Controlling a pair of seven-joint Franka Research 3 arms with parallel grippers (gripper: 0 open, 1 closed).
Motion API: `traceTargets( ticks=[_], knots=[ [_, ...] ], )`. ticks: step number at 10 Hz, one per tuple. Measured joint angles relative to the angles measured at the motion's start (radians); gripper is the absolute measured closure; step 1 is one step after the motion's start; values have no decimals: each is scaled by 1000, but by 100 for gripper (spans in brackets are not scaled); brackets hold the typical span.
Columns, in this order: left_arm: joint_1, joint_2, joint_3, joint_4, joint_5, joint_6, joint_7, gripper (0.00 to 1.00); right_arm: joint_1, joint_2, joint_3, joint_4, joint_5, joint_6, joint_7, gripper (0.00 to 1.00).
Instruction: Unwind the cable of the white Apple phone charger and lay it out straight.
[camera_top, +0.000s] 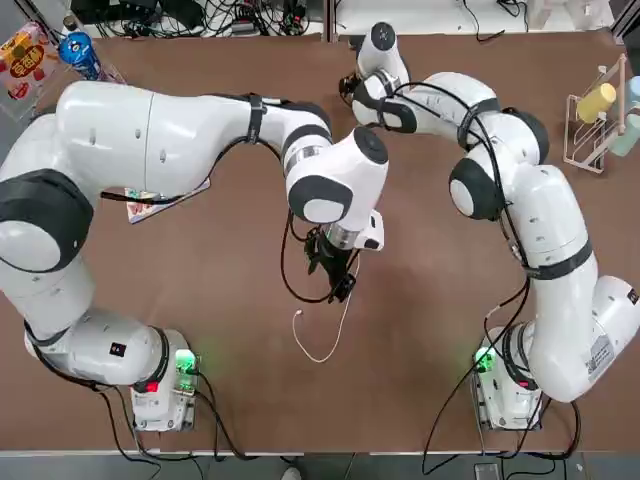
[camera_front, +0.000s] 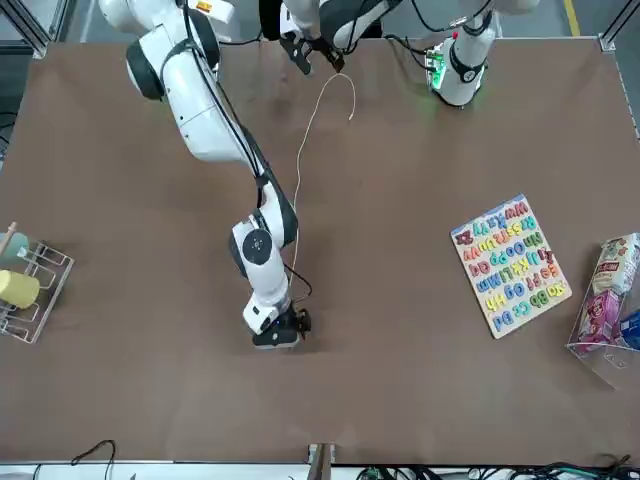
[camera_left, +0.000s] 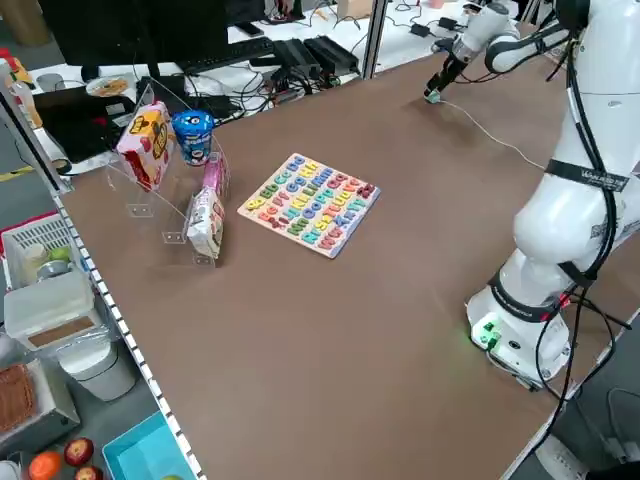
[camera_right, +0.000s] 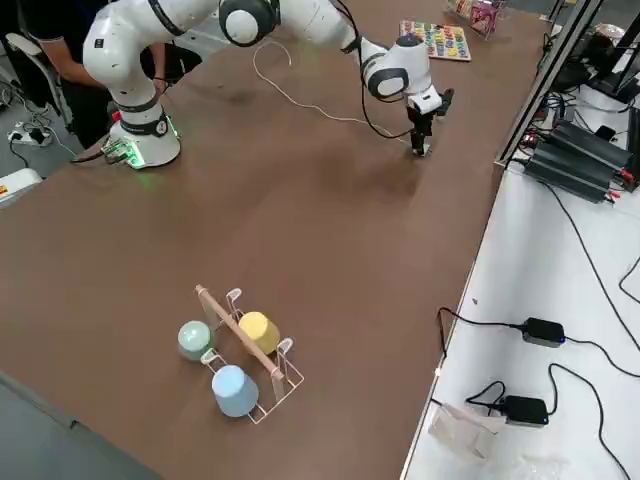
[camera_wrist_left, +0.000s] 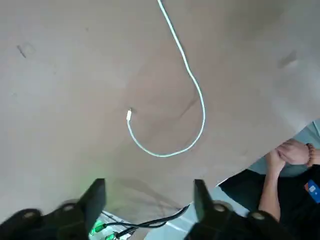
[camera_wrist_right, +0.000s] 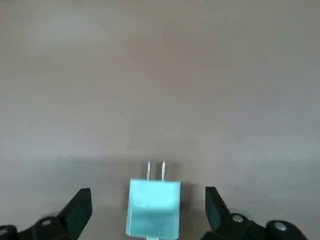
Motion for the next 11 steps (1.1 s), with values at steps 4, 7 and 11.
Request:
traceTargets(
  ticks=[4, 7, 11],
  knots=[
    [132, -8, 5, 78, 17, 0, -14, 0, -67, -46, -1, 8, -2, -45, -43, 0],
    [294, -12, 35, 127, 69, -13, -76, 0, -97, -77, -1, 17, -3, -237, -207, 0],
    [454, -13, 36, 256, 68, -108, -179, 0, -134, -125, -4, 20, -4, -424, -404, 0]
  ],
)
